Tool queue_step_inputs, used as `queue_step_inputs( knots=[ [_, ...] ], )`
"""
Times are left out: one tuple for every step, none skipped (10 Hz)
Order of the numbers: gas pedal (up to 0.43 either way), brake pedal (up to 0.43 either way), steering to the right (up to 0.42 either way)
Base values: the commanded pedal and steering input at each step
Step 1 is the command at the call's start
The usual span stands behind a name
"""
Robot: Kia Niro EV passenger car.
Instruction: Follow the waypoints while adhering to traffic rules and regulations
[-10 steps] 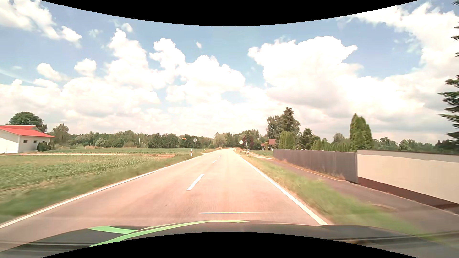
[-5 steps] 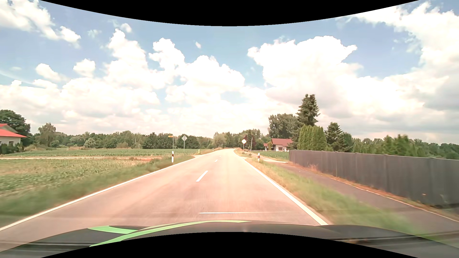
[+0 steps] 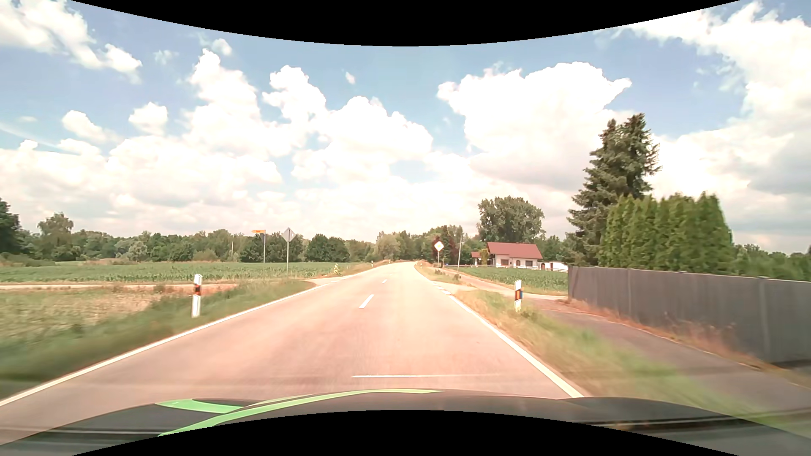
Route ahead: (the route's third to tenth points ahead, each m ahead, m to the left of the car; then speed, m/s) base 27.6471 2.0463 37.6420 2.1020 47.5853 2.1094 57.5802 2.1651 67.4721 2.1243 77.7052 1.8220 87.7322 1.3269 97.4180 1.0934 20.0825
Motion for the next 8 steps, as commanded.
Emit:
queue_step_inputs(
  knots=[
    [0.11, 0.0, 0.0],
    [0.11, 0.0, 0.0],
    [0.11, 0.0, 0.0],
    [0.11, 0.0, 0.0],
    [0.11, 0.0, 0.0],
    [0.11, 0.0, 0.0],
    [0.11, 0.0, 0.0],
    [0.11, 0.0, 0.0]
  ],
)
